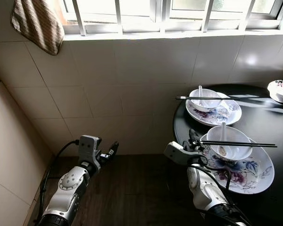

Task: Kitchen organization

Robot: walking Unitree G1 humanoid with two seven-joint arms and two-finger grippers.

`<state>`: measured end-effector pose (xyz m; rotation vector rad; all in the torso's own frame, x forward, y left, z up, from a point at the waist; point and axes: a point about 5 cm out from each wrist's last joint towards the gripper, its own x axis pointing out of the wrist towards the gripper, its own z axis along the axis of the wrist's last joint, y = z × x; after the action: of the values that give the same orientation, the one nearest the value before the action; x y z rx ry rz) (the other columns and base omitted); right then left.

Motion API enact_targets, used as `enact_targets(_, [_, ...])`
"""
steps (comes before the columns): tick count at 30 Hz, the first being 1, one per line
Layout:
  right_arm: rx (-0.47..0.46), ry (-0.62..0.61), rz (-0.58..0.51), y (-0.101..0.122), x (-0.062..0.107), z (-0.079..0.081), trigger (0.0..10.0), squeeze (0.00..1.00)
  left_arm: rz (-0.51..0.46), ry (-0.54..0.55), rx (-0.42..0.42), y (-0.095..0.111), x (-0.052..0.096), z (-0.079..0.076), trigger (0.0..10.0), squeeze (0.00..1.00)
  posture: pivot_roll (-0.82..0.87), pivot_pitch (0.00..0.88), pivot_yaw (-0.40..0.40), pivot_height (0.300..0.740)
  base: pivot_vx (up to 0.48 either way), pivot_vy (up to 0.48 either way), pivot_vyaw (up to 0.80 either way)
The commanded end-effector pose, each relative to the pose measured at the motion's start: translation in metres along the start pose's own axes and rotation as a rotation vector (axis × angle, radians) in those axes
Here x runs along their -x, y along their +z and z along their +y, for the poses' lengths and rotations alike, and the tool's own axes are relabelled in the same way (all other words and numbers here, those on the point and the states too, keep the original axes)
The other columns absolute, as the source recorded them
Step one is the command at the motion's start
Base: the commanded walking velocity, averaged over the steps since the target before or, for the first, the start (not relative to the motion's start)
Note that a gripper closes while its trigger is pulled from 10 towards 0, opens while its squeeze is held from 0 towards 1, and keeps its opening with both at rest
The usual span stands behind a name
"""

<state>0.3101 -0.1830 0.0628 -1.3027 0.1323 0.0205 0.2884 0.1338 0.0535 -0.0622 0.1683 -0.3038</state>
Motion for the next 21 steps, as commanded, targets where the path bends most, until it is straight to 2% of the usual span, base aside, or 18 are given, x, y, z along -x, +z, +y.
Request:
enact_targets(1, [0.002, -0.020, 0.016, -0.0029, -0.0031, -0.0024, 10.0, 0.00, -0.003, 0.001, 0.005, 0.0003, -0.0020, -0.0014, 10.0, 0.00, -0.01, 0.000, 0.007, 0.740, 0.000, 0.000, 0.00])
enact_targets(8, [0.016, -0.066, 0.029, -0.0063, -0.0033, 0.0003, 10.0, 0.00, -0.003, -0.002, 0.009, 0.0001, -0.0023, -0.0023, 10.0, 0.00, -0.01, 0.000, 0.006, 0.740, 0.000, 0.000, 0.00])
enact_targets(9, [0.019, -0.070, 0.030, -0.0064, -0.0027, 0.0013, 6.4, 0.00, -0.002, -0.002, 0.010, 0.0000, -0.0024, -0.0024, 10.0, 0.00, -0.01, 0.000, 0.006, 0.740, 0.000, 0.000, 0.00])
enact_targets(10, [0.022, -0.082, 0.029, -0.0065, -0.0022, 0.0015, 4.1, 0.00, -0.001, -0.002, 0.012, -0.0003, -0.0026, -0.0025, 10.0, 0.00, -0.01, 0.000, 0.006, 0.740, 0.000, 0.000, 0.00])
enact_targets(11, [0.022, -0.082, 0.029, -0.0065, -0.0022, 0.0015, 4.1, 0.00, -0.001, -0.002, 0.012, -0.0003, -0.0026, -0.0025, 10.0, 0.00, -0.01, 0.000, 0.006, 0.740, 0.000, 0.000, 0.00])
enact_targets(12, [0.032, -0.091, 0.030, -0.0066, -0.0023, 0.0009, 0.0, 0.00, 0.001, -0.002, 0.015, -0.0007, -0.0027, -0.0026, 10.0, 0.00, -0.01, 0.000, 0.006, 0.740, 0.000, 0.000, 0.00])
enact_targets(21, [0.057, -0.111, 0.043, -0.0091, -0.0035, 0.0019, 0.0, 0.00, 0.005, -0.004, 0.024, -0.0013, -0.0037, -0.0036, 10.0, 0.00, -0.01, 0.000, 0.003, 0.740, 0.000, 0.000, 0.00])
